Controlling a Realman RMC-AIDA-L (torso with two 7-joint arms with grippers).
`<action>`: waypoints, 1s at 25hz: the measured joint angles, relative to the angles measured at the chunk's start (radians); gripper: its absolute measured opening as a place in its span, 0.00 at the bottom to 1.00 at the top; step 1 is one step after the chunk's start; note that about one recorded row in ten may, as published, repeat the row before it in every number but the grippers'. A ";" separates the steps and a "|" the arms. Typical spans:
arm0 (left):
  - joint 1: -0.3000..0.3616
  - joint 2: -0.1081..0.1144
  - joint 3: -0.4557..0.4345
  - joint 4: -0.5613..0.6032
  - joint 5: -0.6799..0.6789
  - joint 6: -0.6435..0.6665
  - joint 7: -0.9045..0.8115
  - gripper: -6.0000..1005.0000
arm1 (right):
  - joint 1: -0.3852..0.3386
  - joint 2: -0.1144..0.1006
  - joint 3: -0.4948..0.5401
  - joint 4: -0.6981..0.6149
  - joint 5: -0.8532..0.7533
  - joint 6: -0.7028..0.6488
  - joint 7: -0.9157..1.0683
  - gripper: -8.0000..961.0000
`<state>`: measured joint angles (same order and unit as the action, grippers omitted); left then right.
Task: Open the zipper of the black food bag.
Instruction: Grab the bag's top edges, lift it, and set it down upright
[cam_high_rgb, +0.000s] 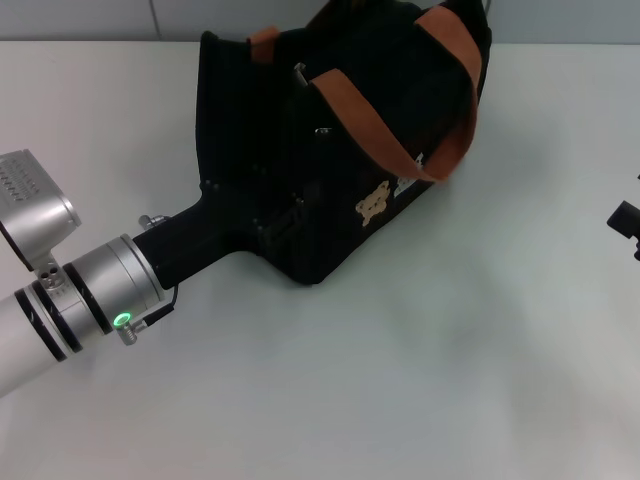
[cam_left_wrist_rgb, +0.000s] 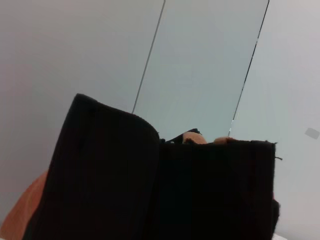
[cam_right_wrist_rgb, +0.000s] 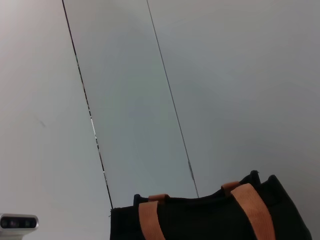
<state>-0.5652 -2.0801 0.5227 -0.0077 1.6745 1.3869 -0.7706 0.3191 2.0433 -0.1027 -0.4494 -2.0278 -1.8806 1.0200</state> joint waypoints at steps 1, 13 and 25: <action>0.000 0.000 0.000 0.000 0.000 0.000 0.000 0.48 | 0.000 0.000 0.000 0.000 0.000 0.000 0.000 0.87; 0.038 0.007 0.001 0.041 0.002 0.029 0.008 0.14 | 0.000 0.003 0.000 0.000 0.001 0.004 0.000 0.87; 0.200 0.058 0.009 0.487 0.049 0.313 -0.164 0.11 | 0.001 0.006 0.002 0.000 0.014 0.003 0.000 0.87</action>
<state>-0.3650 -2.0224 0.5316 0.4791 1.7237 1.6994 -0.9348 0.3203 2.0489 -0.1012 -0.4494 -2.0141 -1.8779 1.0203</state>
